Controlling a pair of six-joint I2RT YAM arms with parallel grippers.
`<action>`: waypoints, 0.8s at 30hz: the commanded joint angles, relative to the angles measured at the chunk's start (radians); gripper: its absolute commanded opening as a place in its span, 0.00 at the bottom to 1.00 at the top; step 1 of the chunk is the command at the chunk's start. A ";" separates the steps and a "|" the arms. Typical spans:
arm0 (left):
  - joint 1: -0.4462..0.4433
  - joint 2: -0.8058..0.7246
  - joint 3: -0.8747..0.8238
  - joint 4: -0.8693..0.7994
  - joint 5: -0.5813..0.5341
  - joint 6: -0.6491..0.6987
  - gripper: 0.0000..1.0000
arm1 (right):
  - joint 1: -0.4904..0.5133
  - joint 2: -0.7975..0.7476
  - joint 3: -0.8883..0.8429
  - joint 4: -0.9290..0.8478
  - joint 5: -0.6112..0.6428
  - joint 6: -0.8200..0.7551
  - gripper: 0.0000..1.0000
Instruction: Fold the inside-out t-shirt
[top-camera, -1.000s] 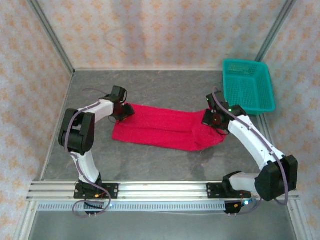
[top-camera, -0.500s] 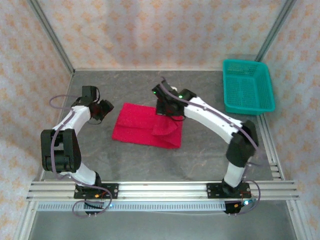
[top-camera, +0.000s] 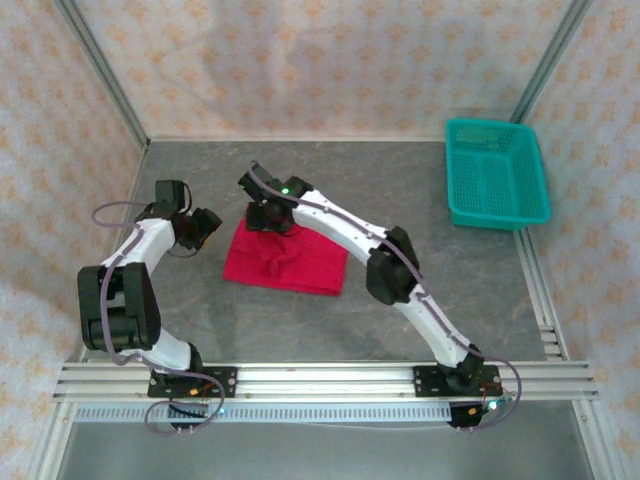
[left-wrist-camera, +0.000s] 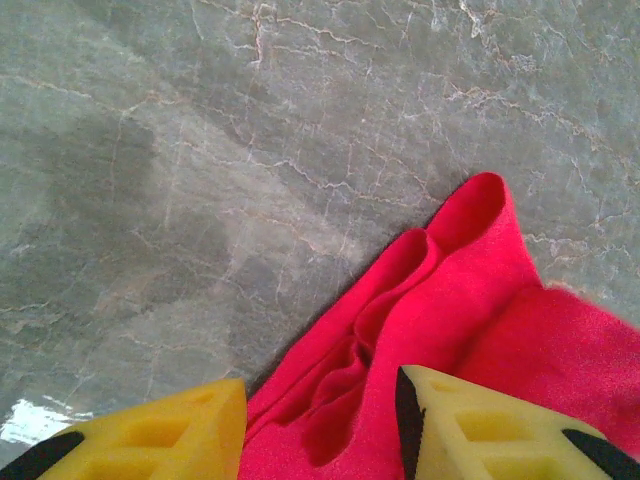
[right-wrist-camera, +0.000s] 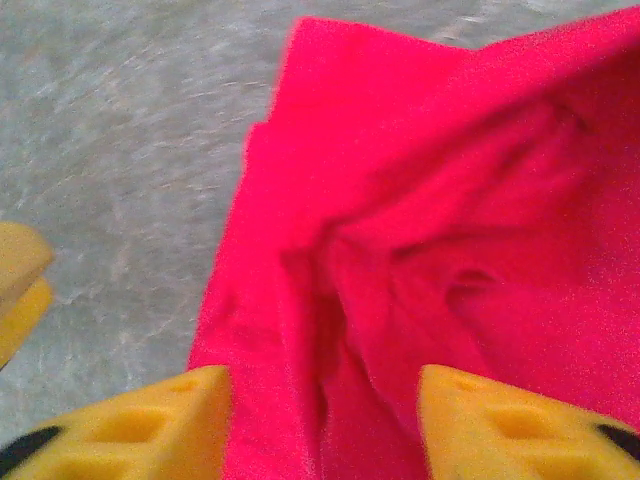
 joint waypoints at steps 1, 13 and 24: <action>0.009 -0.060 -0.016 -0.011 -0.037 0.000 0.45 | 0.036 -0.012 0.192 -0.160 -0.023 -0.053 0.64; -0.199 -0.333 -0.003 -0.070 -0.065 0.017 0.46 | -0.109 -0.670 -0.861 0.193 0.147 -0.021 0.34; -0.735 -0.028 0.151 0.136 -0.170 -0.203 0.46 | -0.356 -0.911 -1.379 0.367 0.144 0.147 0.13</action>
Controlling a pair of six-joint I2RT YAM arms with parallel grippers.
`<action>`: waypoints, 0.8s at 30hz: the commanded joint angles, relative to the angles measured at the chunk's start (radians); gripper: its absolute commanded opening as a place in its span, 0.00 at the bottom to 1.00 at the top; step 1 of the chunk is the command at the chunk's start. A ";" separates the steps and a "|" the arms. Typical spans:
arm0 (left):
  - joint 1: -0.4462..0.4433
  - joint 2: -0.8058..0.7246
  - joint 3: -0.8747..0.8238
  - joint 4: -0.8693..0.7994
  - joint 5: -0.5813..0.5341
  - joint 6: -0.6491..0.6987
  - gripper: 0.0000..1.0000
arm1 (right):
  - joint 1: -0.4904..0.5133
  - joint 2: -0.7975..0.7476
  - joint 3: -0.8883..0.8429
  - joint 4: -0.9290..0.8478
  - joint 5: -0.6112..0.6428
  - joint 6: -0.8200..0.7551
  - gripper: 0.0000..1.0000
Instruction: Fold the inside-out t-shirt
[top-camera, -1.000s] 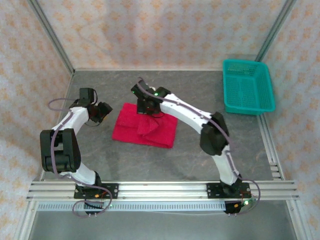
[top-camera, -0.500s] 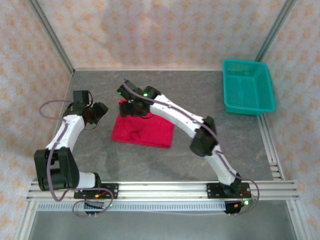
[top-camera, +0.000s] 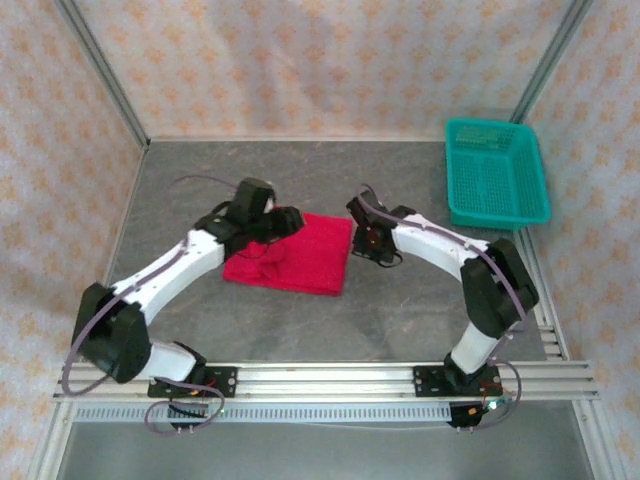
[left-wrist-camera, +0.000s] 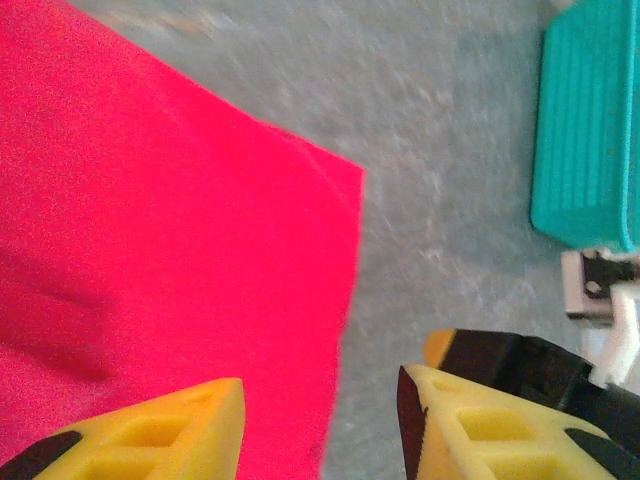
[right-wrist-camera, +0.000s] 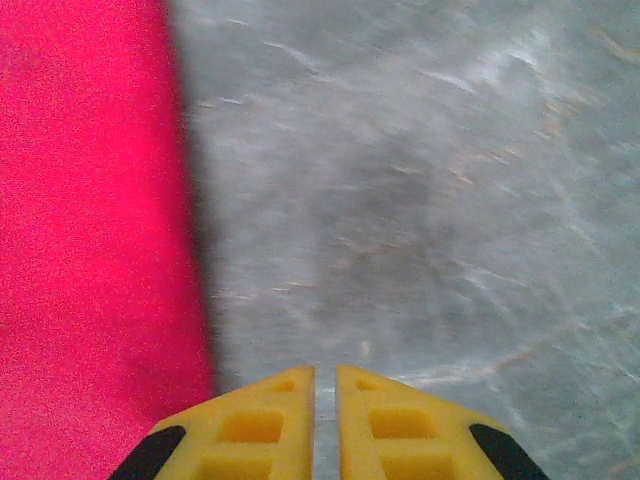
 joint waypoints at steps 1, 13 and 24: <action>-0.089 0.099 0.049 0.067 -0.078 -0.084 0.46 | -0.053 -0.118 -0.060 0.069 0.035 0.065 0.13; 0.075 0.242 -0.058 0.015 -0.101 -0.089 0.44 | -0.096 -0.186 -0.081 0.064 0.011 0.042 0.15; 0.355 -0.065 -0.204 -0.138 -0.129 0.029 0.45 | -0.089 -0.117 -0.033 0.111 -0.060 0.043 0.16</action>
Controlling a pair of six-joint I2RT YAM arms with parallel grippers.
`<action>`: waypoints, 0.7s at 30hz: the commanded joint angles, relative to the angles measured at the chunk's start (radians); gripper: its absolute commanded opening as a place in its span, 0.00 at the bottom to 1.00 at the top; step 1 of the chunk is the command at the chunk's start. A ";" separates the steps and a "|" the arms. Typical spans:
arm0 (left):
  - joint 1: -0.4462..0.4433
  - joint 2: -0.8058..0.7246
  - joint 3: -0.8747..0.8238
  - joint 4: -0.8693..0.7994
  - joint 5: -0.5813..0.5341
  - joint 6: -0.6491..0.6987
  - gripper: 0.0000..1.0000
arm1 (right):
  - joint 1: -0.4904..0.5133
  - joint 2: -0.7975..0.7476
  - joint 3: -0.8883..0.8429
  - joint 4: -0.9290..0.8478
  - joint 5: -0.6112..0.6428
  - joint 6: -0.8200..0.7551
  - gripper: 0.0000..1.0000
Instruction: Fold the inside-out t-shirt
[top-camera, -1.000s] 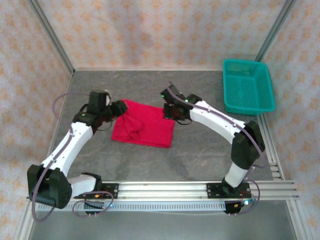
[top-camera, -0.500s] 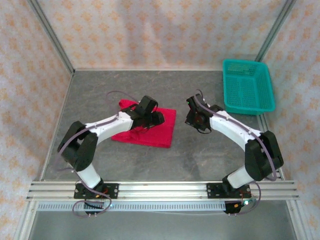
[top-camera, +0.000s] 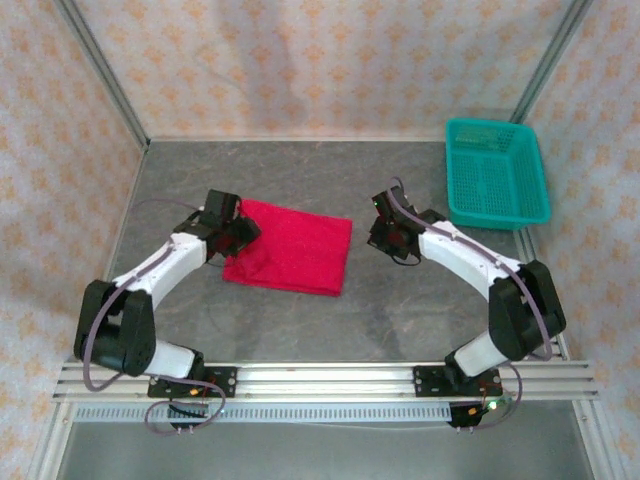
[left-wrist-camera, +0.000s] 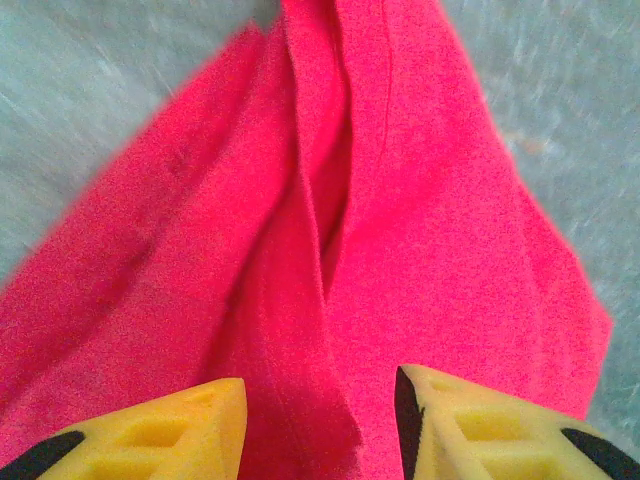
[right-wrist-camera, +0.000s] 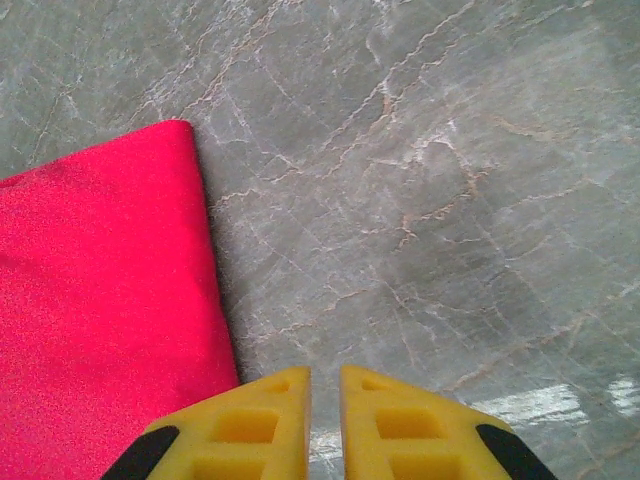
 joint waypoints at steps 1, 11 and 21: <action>0.056 -0.048 -0.024 -0.124 -0.055 0.069 0.45 | 0.005 0.035 0.056 0.015 -0.018 0.002 0.16; -0.135 -0.272 0.021 -0.167 -0.256 0.024 0.42 | 0.092 0.256 0.273 0.157 -0.149 0.014 0.16; -0.407 0.012 0.033 0.157 -0.107 -0.177 0.43 | 0.089 0.516 0.317 0.188 -0.179 0.091 0.06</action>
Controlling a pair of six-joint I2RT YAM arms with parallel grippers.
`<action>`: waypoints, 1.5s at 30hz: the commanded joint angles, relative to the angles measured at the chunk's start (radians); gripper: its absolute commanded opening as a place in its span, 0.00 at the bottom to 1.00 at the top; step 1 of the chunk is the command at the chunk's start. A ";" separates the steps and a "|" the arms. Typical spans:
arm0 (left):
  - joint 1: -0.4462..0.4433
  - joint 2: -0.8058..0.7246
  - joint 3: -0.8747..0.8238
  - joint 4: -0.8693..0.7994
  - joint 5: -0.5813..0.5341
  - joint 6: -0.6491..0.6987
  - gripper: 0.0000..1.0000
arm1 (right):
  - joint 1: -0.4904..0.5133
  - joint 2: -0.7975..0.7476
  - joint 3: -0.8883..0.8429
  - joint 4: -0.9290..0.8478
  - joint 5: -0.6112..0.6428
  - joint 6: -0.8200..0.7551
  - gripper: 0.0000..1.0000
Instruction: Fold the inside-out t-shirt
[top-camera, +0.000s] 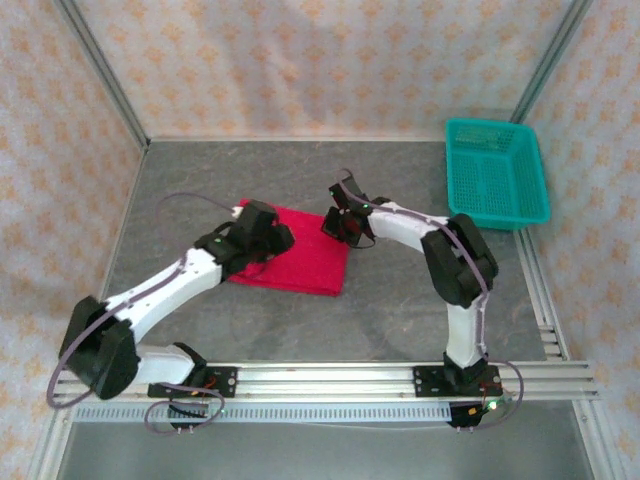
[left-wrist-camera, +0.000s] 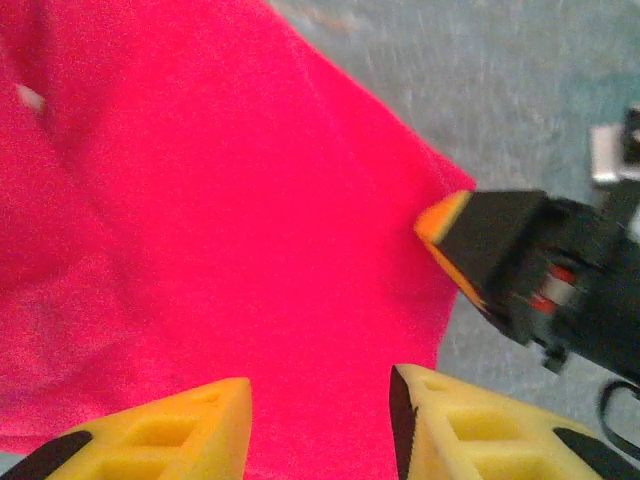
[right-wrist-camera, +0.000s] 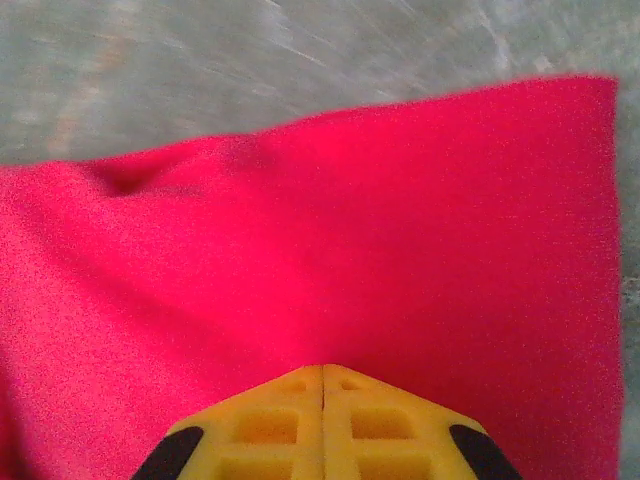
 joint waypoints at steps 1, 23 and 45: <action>-0.045 0.094 0.010 0.143 0.022 -0.094 0.43 | -0.005 0.041 0.014 -0.046 0.033 0.032 0.06; 0.343 -0.164 -0.155 -0.223 -0.208 0.099 0.42 | -0.022 -0.018 -0.034 -0.146 0.085 0.006 0.06; 0.030 0.415 0.297 -0.163 -0.257 0.221 0.42 | -0.004 -0.185 -0.331 -0.148 0.069 -0.002 0.08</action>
